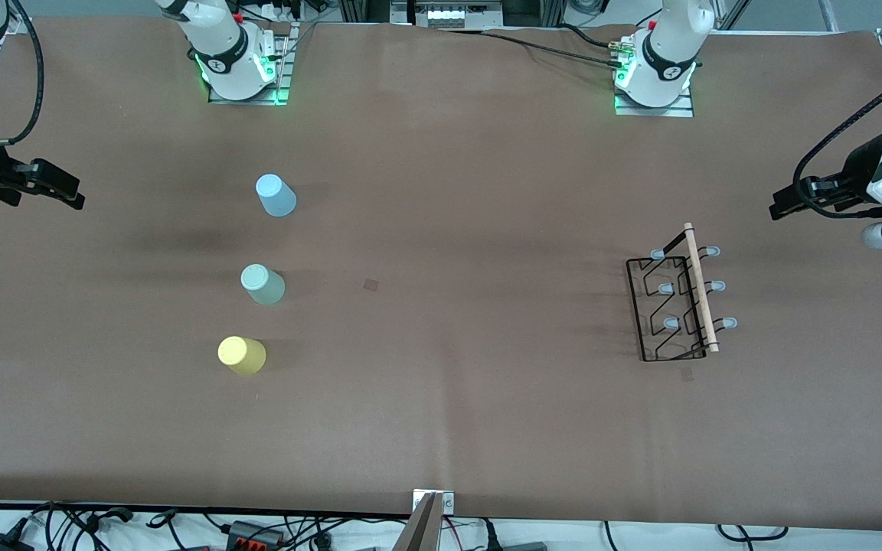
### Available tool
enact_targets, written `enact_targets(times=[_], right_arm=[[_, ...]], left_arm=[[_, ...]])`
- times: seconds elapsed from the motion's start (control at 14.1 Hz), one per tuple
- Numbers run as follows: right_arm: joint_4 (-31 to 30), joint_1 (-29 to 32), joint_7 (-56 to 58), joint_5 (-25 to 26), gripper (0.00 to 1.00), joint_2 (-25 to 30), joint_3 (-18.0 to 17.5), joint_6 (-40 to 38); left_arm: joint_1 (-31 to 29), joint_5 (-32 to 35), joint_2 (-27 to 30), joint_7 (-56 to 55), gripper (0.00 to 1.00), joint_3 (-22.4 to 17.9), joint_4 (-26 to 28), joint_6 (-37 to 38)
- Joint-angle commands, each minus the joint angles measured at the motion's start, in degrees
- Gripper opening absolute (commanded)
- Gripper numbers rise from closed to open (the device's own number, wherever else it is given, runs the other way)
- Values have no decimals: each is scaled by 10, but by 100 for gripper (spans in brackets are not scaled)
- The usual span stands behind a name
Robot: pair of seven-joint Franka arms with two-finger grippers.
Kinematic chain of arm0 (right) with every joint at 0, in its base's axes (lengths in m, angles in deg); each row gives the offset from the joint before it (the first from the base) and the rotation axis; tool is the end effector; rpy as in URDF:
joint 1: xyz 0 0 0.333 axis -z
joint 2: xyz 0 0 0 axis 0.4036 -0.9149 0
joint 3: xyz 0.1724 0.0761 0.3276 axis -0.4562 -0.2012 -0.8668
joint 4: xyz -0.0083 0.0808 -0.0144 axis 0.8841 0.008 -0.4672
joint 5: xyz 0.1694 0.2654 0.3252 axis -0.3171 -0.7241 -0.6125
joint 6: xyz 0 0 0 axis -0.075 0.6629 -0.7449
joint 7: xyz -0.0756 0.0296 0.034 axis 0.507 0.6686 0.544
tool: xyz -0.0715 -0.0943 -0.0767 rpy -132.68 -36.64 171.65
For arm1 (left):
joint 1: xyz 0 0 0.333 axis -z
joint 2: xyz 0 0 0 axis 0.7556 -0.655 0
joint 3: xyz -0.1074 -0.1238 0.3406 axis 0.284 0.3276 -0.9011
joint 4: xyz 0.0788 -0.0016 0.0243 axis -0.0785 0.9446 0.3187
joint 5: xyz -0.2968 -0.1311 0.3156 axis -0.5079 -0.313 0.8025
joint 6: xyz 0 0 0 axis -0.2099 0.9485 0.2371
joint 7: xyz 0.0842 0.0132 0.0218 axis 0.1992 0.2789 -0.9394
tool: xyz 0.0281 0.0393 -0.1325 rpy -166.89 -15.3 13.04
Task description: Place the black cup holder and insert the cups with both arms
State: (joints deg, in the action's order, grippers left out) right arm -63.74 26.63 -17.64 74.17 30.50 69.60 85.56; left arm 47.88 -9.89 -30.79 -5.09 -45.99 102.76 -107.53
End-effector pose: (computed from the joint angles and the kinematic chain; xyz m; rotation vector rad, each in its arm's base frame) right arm 0.6171 -0.0329 0.5904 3.1264 -0.0678 -0.0103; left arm 0.6385 -0.0031 0.6061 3.1162 0.2479 -0.1600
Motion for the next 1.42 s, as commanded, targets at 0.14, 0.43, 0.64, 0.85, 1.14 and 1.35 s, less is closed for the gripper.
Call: enact_targets(times=[0.14, 0.43, 0.64, 0.85, 1.14, 1.35], right_arm=[[0, 2, 9, -8, 100, 6, -2, -4], [0, 3, 8, -8, 100, 3, -2, -1], [0, 3, 8, -9, 100, 4, -2, -1], [0, 3, 8, -9, 100, 5, -2, -1], [0, 3, 8, -9, 100, 3, -2, -1], [1, 3, 8, -9, 100, 3, -2, 0]], left_arm=[[-2, -2, -1, 13, 100, 1, -11, 10], [-2, -2, -1, 15, 100, 1, -11, 9], [-1, 0, -3, 23, 100, 1, -8, 5], [-6, -1, -11, 31, 100, 0, -3, -8], [-7, 0, -11, 47, 100, 2, 66, -88], [2, 0, -19, 47, 100, 3, 144, -191]])
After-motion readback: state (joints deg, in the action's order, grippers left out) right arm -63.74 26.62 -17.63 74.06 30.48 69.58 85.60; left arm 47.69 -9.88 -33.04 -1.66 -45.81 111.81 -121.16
